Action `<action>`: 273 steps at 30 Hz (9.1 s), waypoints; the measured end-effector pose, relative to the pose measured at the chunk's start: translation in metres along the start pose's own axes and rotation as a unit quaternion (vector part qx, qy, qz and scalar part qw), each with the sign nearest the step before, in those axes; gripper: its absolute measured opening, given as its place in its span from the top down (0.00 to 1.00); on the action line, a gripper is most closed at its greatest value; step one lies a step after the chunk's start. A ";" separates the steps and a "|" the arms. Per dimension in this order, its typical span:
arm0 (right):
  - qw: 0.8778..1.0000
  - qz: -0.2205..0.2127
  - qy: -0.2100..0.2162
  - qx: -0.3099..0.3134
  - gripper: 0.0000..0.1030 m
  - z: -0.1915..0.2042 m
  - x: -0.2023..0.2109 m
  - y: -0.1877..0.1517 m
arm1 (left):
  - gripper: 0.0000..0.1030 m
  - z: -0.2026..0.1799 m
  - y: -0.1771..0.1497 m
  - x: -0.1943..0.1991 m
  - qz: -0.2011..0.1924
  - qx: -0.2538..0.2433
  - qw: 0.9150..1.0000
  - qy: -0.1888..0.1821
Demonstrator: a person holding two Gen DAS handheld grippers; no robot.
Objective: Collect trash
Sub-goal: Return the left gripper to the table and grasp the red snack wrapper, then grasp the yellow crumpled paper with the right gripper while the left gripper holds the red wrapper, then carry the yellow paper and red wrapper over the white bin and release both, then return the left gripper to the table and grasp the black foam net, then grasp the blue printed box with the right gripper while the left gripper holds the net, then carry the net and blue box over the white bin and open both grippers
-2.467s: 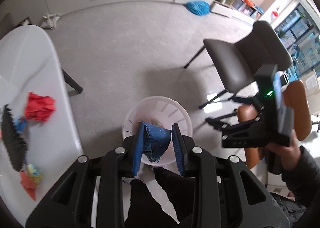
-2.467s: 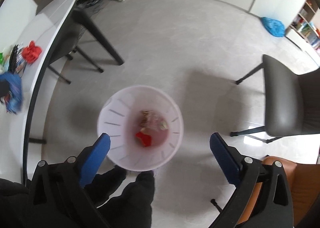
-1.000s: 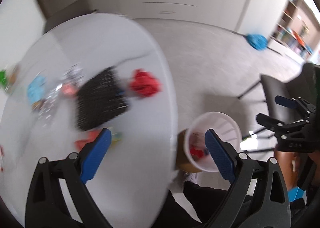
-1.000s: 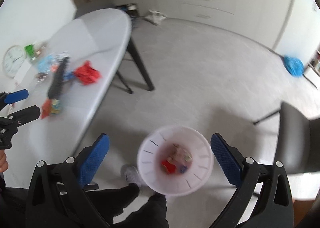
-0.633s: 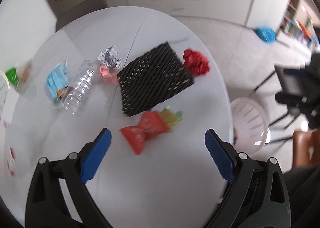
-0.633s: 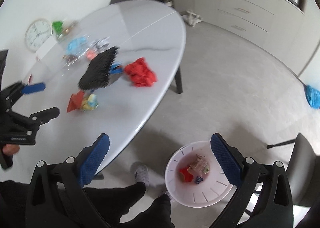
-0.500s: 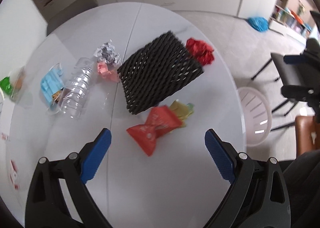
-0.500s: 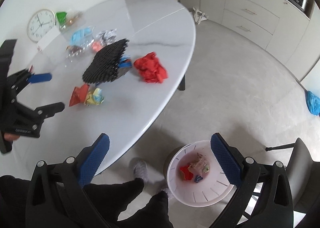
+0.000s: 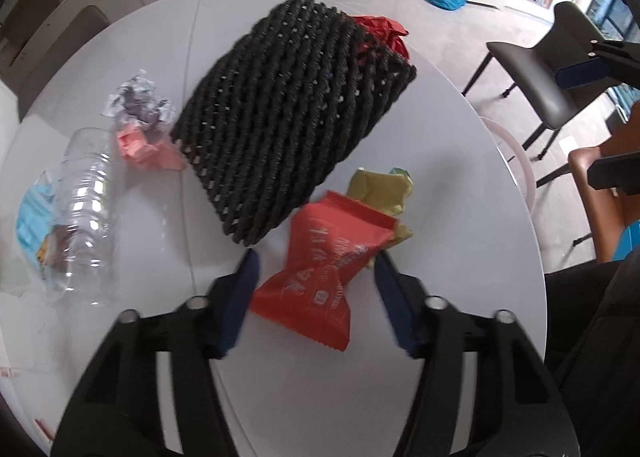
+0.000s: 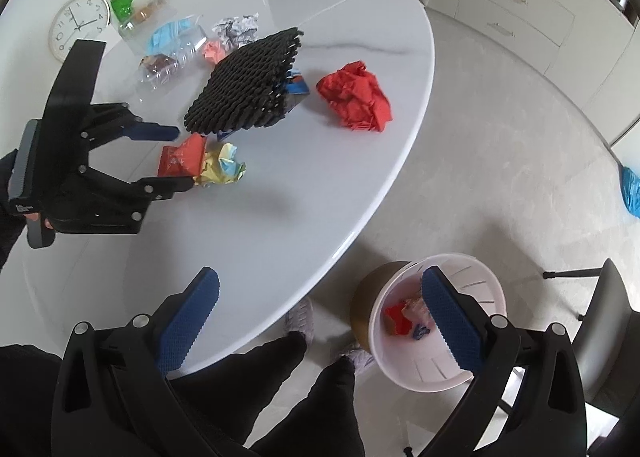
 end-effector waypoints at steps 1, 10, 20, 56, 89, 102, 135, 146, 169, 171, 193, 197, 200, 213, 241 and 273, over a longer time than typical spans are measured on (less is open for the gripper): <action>1.000 0.001 0.002 0.000 0.03 0.001 -0.001 0.001 | 0.59 0.000 0.000 -0.001 0.000 0.002 1.000 -0.005; 0.999 0.009 0.043 0.032 0.03 0.022 -0.025 0.025 | 0.62 0.004 -0.019 0.007 -0.009 0.067 0.997 -0.020; 0.991 -0.003 0.054 0.119 0.03 0.064 -0.072 0.052 | 0.62 0.030 -0.064 0.036 0.020 0.237 0.971 0.040; 0.995 -0.020 0.057 0.081 0.49 0.041 -0.029 0.036 | 0.62 0.015 -0.055 0.072 -0.004 0.313 0.949 0.030; 0.970 -0.013 -0.107 -0.218 0.09 -0.218 0.020 -0.154 | 0.62 -0.201 0.145 0.050 0.007 0.030 0.996 -0.084; 0.961 -0.045 -0.114 -0.247 0.06 -0.247 0.056 -0.176 | 0.21 -0.274 0.163 0.005 0.074 -0.023 0.992 -0.100; 0.989 -0.083 -0.056 -0.109 0.04 -0.133 0.041 -0.057 | 0.07 -0.073 0.100 0.054 -0.006 0.142 0.964 0.226; 0.993 -0.058 -0.045 -0.096 0.04 -0.093 0.018 -0.044 | 0.07 -0.065 0.095 0.020 -0.030 0.076 0.959 0.271; 0.998 -0.048 -0.005 -0.035 0.04 -0.049 0.001 0.007 | 0.86 0.041 0.059 0.061 -0.050 0.301 0.949 0.085; 0.999 -0.049 0.005 -0.022 0.04 -0.042 0.000 0.017 | 0.86 0.052 0.049 0.070 -0.051 0.320 0.942 0.087; 0.834 0.149 0.021 0.531 0.05 0.097 -0.083 0.114 | 0.86 0.075 -0.065 0.109 -0.040 0.400 0.910 0.101; 0.806 0.180 0.012 0.563 0.07 0.096 -0.104 0.125 | 0.86 0.075 -0.075 0.113 -0.042 0.423 0.900 0.097; 0.788 0.213 0.026 0.577 0.13 0.101 -0.119 0.127 | 0.86 0.077 -0.084 0.111 -0.037 0.446 0.889 0.092; 0.791 0.246 0.055 0.558 0.50 0.118 -0.138 0.140 | 0.86 0.087 -0.100 0.114 -0.032 0.478 0.871 0.106; 0.998 0.005 0.051 -0.040 0.51 -0.109 0.022 -0.048 | 0.86 -0.047 0.060 0.141 -0.087 0.260 0.961 -0.014; 0.963 -0.080 -0.060 -0.251 0.05 -0.259 0.095 -0.168 | 0.10 -0.273 0.179 0.040 0.022 -0.029 0.992 -0.117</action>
Point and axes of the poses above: each gripper's, at about its wrist camera, not at the fingertips, and x roughly against the way its jaws point, z to its left, y to its top, the point moved 2 cm from there along -x, roughly the way its jaws point, and after that the axes turned 8 degrees about y, right-handed, at the moved point
